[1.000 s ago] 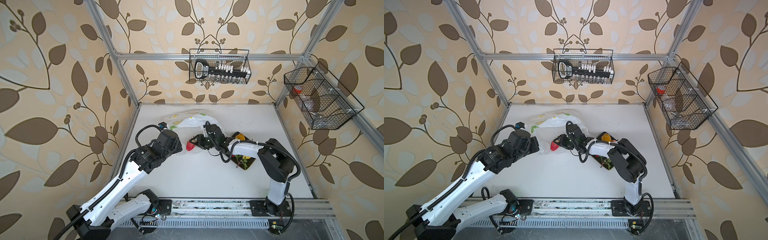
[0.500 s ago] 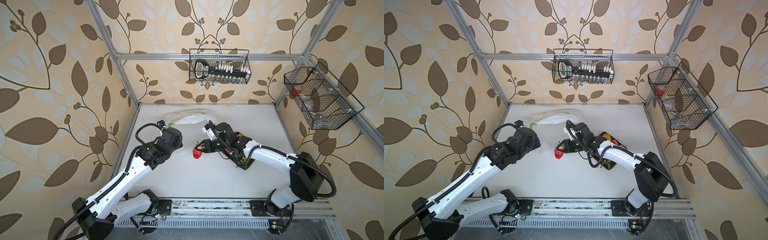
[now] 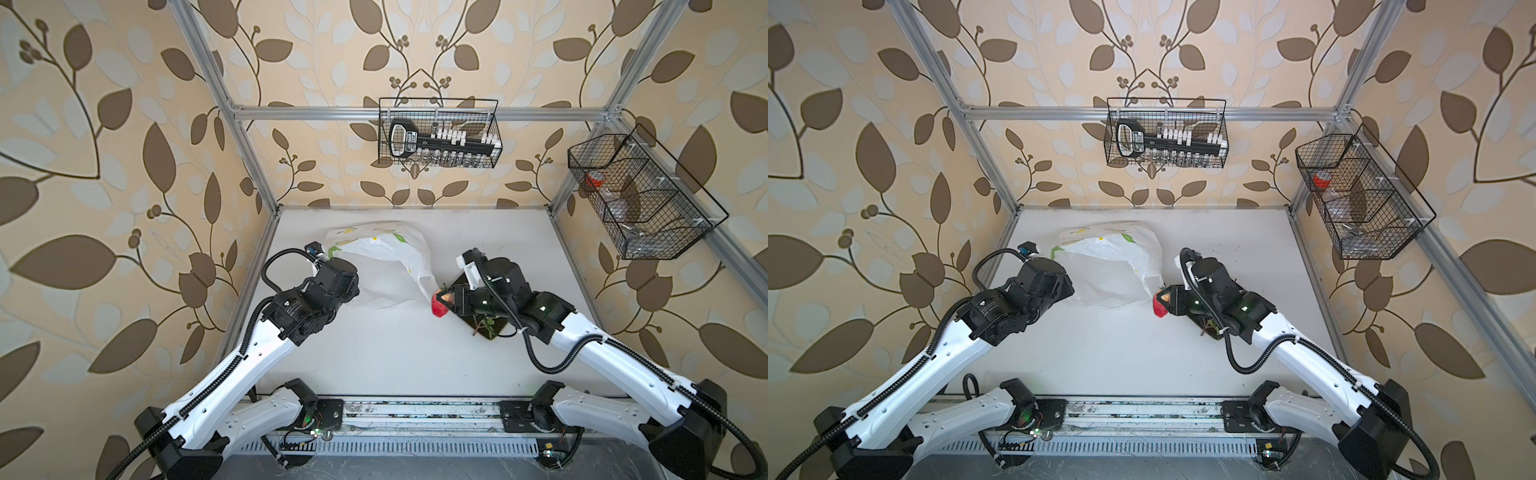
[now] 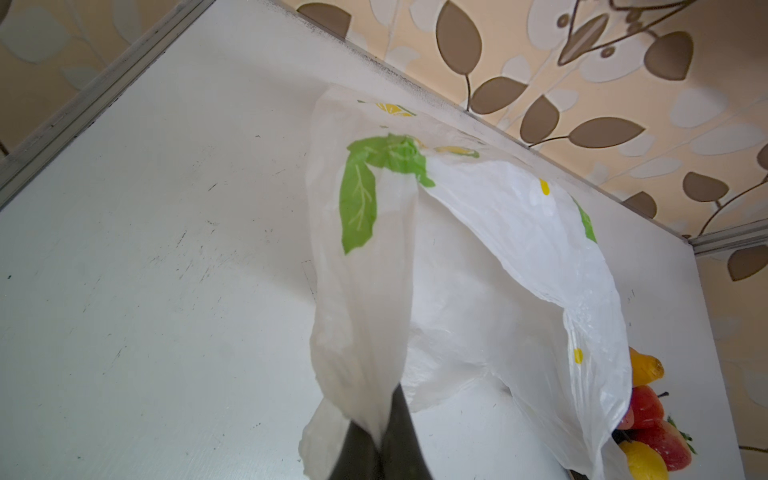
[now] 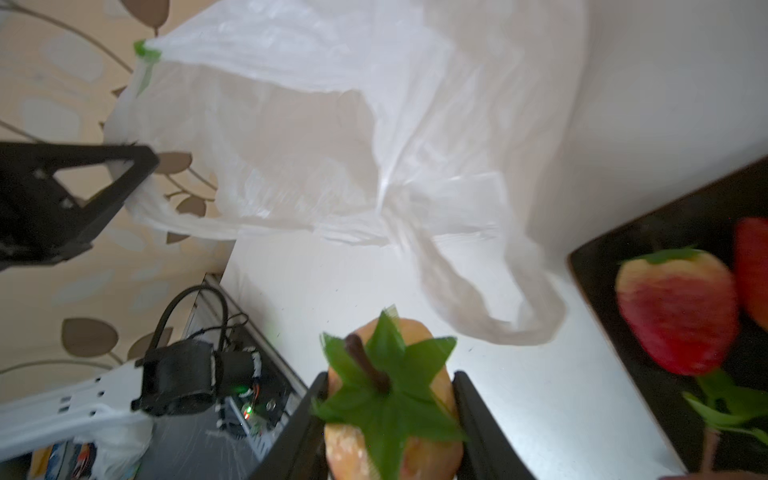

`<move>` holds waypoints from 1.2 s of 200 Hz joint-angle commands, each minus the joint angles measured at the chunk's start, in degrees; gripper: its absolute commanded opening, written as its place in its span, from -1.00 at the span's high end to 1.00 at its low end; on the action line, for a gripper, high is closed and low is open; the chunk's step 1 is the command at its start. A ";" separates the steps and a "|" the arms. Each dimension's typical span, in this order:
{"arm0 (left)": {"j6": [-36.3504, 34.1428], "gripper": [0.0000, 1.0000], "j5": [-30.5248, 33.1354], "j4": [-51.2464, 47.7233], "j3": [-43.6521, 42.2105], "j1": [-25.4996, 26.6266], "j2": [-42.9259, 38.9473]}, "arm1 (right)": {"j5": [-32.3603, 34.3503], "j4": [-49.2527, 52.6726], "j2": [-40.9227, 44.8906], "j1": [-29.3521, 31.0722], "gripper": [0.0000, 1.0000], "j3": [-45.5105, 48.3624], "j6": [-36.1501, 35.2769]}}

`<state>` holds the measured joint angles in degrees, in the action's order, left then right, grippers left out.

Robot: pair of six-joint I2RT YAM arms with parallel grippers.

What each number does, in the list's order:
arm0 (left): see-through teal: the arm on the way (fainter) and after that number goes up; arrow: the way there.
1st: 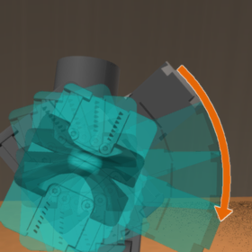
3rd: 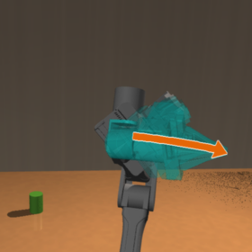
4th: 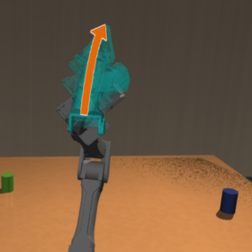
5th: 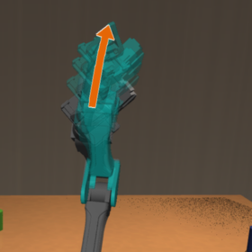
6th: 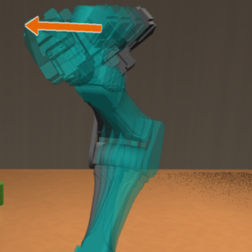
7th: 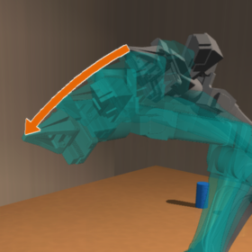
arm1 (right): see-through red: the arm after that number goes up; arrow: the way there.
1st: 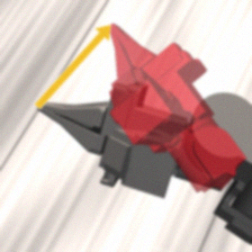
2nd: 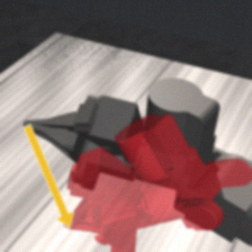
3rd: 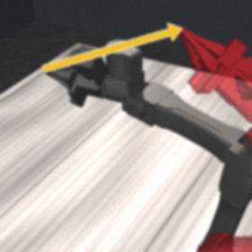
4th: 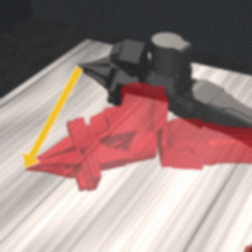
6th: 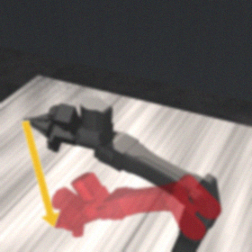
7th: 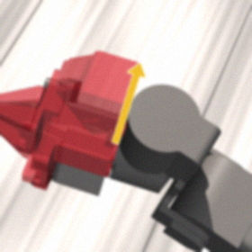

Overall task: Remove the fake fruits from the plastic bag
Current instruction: 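Pull the strawberry out of the bag and carry it over the mat, then set the strawberry on the mat with the right gripper while the left releases the bag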

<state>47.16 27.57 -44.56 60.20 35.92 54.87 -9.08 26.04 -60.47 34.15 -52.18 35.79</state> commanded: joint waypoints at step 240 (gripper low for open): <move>-0.31 -0.74 -3.48 -12.09 -0.95 -0.19 -6.62 | 6.50 -3.41 -9.35 -32.17 -0.41 6.68 -3.88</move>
<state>46.11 20.14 -52.99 56.75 35.92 49.39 -5.74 21.15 -73.54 2.70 -43.97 33.43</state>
